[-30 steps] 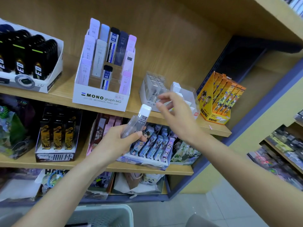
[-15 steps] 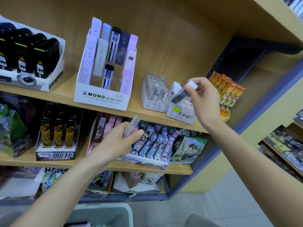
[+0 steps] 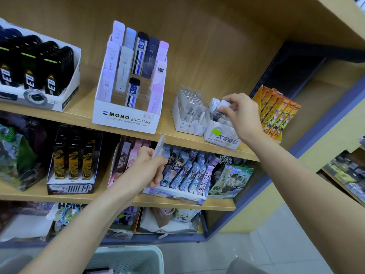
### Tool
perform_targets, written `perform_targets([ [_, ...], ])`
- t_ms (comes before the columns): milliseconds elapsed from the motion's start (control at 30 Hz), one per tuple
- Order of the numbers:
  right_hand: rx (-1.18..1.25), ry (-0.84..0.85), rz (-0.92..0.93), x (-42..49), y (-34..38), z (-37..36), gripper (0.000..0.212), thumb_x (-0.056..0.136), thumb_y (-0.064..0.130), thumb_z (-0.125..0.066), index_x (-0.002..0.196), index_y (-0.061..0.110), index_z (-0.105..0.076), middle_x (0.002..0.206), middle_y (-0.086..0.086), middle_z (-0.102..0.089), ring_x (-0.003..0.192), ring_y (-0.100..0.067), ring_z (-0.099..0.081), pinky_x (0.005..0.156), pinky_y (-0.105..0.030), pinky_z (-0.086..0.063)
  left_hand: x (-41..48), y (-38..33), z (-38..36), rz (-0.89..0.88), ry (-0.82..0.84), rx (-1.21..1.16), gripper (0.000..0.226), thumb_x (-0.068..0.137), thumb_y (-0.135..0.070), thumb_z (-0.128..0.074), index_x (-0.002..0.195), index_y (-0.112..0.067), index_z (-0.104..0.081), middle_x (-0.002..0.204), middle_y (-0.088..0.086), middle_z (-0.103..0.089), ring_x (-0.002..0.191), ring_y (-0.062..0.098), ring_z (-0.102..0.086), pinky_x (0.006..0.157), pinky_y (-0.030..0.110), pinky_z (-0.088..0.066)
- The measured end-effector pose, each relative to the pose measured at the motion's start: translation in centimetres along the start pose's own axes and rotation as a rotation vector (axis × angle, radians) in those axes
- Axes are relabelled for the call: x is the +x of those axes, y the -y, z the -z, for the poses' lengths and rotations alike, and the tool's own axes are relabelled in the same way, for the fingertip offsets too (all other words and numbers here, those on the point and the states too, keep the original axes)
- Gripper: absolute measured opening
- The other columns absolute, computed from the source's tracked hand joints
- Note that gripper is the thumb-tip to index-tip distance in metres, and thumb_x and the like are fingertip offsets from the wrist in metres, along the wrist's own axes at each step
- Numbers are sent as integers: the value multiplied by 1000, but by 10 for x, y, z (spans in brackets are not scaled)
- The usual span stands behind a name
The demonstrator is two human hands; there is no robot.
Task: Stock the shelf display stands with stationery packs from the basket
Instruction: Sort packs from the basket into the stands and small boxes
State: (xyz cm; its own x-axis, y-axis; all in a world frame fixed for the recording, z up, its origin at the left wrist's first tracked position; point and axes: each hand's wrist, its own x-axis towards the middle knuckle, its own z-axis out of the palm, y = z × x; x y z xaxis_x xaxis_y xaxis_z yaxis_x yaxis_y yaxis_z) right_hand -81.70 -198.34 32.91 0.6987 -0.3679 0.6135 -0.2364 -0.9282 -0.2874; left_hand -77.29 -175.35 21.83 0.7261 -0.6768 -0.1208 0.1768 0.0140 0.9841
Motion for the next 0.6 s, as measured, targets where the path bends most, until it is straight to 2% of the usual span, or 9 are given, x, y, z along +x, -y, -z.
perform_targets([
  [67,-4,32,-16,2,-1,-2,27,86,15,-69,111,9,-62,92,4,-58,69,-1,-50,66,-6,-42,1,1,0,-14,-1,-4,10,98,-13,-45,97,-10,-36,47,0,-44,40,10,-36,40,20,-29],
  [100,19,36,-33,2,-2,-3,27,85,13,-70,110,9,-60,86,9,-56,68,0,-50,62,-4,-40,1,1,0,-28,5,-8,9,99,-13,-45,98,-10,-36,50,0,-45,41,10,-37,40,21,-30],
  [167,21,37,-27,3,-4,-4,22,83,13,-71,101,11,-59,84,8,-54,75,-7,-51,67,-10,-43,-1,1,0,-65,35,-5,10,100,-16,-44,103,-7,-39,63,2,-51,45,10,-41,42,20,-34],
  [233,-53,48,15,3,-5,-5,16,83,15,-71,97,11,-63,94,3,-52,85,-11,-50,77,-22,-45,-3,1,0,-101,79,23,15,100,-21,-44,108,-7,-44,73,3,-56,48,10,-44,45,19,-38],
  [300,-100,42,29,4,-6,-5,15,85,16,-69,98,11,-65,99,1,-45,86,-10,-47,78,-23,-40,-5,1,0,-126,107,40,18,100,-25,-43,108,-9,-47,77,2,-59,51,11,-47,47,20,-41],
  [433,-104,38,32,4,-4,-6,14,86,14,-67,99,9,-63,97,2,-47,76,-10,-50,78,-27,-46,-6,0,-1,-150,109,13,18,100,-25,-44,107,-9,-50,75,0,-60,53,11,-50,48,21,-43],
  [600,-114,40,37,0,-2,-8,13,90,14,-62,103,9,-62,101,1,-51,81,-9,-52,80,-29,-47,-7,-1,-1,-131,73,-33,18,100,-25,-43,108,-11,-50,74,3,-59,47,9,-45,43,19,-38],
])
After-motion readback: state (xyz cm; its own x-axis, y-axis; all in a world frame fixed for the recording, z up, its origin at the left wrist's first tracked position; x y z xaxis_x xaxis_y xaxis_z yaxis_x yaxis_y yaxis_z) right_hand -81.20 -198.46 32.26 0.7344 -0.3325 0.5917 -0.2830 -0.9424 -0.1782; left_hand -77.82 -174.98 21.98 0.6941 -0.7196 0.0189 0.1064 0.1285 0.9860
